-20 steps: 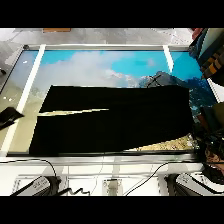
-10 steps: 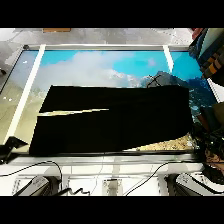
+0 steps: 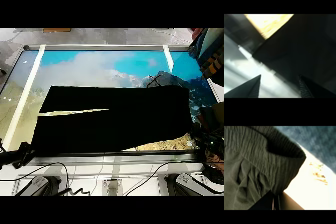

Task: Fold the clothes and pants, and hang the long-sleeved shirts on hangers.

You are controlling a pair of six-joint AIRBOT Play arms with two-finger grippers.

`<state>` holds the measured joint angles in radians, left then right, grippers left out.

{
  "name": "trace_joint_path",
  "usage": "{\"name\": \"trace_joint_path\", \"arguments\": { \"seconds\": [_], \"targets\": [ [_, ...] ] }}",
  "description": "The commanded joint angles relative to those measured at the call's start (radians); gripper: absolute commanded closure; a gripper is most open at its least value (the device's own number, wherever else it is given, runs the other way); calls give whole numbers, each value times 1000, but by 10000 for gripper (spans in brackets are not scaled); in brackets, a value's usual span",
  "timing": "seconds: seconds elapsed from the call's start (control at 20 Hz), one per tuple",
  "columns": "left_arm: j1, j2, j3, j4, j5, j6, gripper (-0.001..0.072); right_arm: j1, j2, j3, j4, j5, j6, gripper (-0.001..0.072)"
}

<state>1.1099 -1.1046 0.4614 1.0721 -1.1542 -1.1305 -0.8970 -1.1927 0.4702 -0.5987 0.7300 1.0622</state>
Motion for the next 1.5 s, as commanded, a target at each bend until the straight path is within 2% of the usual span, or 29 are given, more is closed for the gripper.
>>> {"name": "trace_joint_path", "arguments": {
  "seconds": [0.0, 0.05, 0.1, 0.15, 0.2, 0.3, 0.4, 0.6, 0.7, 0.8, 0.85, 0.9, 1.05, 1.25, 1.35, 1.45],
  "targets": [
    [1, -2, -64, -144, 154, 112, 232, 0, 0, 1, -2, 21, -6, 693],
    [1, -2, -64, -185, 171, 141, 291, 0, 0, 1, -2, 30, -6, 694],
    [1, -2, -64, -223, 177, 180, 417, 0, 0, 1, -2, 43, -6, 693],
    [1, -2, -64, -259, 177, 220, 599, 0, 0, 1, -2, 66, -9, 694],
    [1, 2, -59, -305, 171, 256, 699, 0, 7, 3, -9, 93, -10, 694],
    [1, 26, -24, -384, 171, 272, 699, 0, 53, 10, -47, 140, -9, 696],
    [2, 77, 34, -392, 171, 271, 699, 0, 150, 10, -118, 165, 24, 697],
    [33, 209, 101, -335, 187, 258, 700, -1, 445, 10, -389, 223, 267, 697],
    [39, 248, 101, -275, 216, 214, 700, -1, 609, 16, -508, 283, 336, 697],
    [39, 255, 101, -228, 215, 214, 700, 0, 742, 43, -626, 351, 350, 697],
    [39, 255, 101, -225, 216, 214, 700, 2, 785, 60, -683, 372, 391, 697],
    [39, 256, 103, -227, 217, 214, 700, 2, 812, 78, -709, 388, 429, 697],
    [39, 273, 138, -226, 229, 215, 701, 2, 823, 152, -715, 430, 433, 697],
    [11, 275, 233, -243, 282, 214, 702, 2, 820, 259, -712, 406, 433, 697],
    [-73, 271, 271, -233, 345, 215, 704, 2, 808, 262, -700, 385, 447, 697],
    [-217, 243, 309, -193, 446, 214, 705, 2, 763, 262, -662, 387, 467, 696]
  ]
}}
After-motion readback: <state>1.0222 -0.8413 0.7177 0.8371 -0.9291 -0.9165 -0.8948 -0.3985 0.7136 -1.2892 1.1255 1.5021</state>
